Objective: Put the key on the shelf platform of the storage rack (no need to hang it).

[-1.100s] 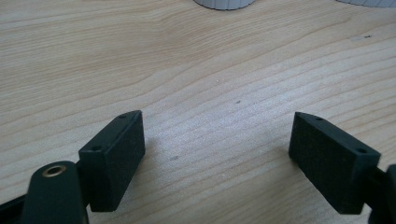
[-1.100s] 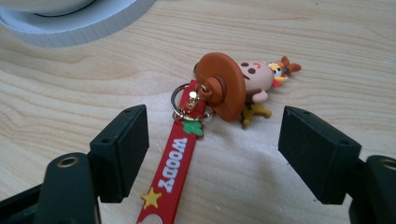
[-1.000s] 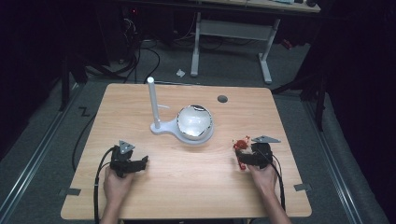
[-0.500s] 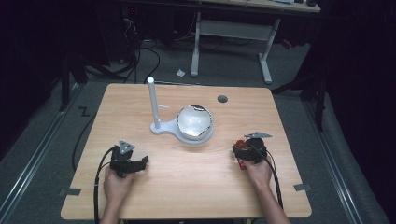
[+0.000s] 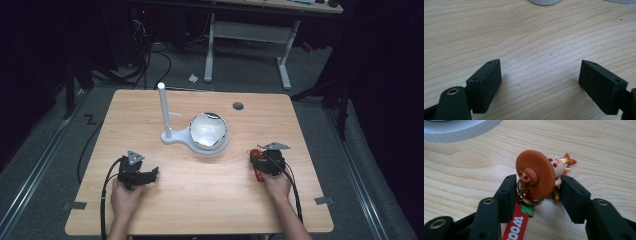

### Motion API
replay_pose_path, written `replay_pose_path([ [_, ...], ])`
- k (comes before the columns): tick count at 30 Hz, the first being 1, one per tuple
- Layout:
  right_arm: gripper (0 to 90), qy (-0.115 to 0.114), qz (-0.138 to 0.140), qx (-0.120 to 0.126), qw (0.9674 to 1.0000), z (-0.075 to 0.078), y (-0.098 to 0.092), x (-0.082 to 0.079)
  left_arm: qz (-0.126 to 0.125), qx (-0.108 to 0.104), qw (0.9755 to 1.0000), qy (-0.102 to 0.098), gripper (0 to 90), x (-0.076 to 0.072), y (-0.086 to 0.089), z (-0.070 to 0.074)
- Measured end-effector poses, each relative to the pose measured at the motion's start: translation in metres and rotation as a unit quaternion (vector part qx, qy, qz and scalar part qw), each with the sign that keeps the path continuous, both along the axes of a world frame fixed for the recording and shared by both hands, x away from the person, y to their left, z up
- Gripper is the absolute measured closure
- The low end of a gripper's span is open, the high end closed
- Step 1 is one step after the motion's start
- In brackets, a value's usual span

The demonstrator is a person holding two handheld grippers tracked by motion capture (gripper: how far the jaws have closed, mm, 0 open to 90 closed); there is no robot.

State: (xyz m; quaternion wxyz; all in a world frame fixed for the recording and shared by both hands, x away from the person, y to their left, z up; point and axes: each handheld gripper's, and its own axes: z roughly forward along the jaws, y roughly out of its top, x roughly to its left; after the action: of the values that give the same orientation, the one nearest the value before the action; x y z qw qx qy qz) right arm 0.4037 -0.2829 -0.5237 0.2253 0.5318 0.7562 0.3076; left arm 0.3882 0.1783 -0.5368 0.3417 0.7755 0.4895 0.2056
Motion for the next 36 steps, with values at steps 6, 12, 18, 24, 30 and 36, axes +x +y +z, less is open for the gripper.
replay_pose_path([
  [6, 55.8, -0.001, 0.012, 0.011, 0.9999, 0.003, -0.004, -0.001, 0.000, 0.000, 1.0000, 0.000, 18.8, 0.000, 0.000, 0.000],
  [12, 56.9, -0.002, 0.022, 0.014, 0.9997, 0.007, -0.005, -0.003, 0.000, 0.000, 1.0000, 0.000, 18.8, 0.000, 0.000, 0.000],
  [18, 57.2, -0.007, 0.028, 0.032, 0.9991, 0.015, -0.009, -0.007, 0.000, 0.000, 1.0000, 0.000, 18.8, 0.000, 0.000, 0.000],
  [24, 57.4, -0.011, 0.035, 0.040, 0.9985, 0.023, -0.014, -0.013, 0.000, 0.000, 1.0000, 0.000, 18.8, 0.000, 0.000, 0.000],
  [30, 57.4, -0.019, 0.046, 0.040, 0.9980, 0.039, -0.017, -0.018, 0.000, 0.000, 1.0000, 0.000, 18.8, 0.000, 0.000, 0.000],
  [36, 57.5, -0.029, 0.058, 0.048, 0.9967, 0.055, -0.018, -0.024, 0.000, 0.000, 1.0000, 0.000, 18.8, 0.000, 0.000, 0.000],
])
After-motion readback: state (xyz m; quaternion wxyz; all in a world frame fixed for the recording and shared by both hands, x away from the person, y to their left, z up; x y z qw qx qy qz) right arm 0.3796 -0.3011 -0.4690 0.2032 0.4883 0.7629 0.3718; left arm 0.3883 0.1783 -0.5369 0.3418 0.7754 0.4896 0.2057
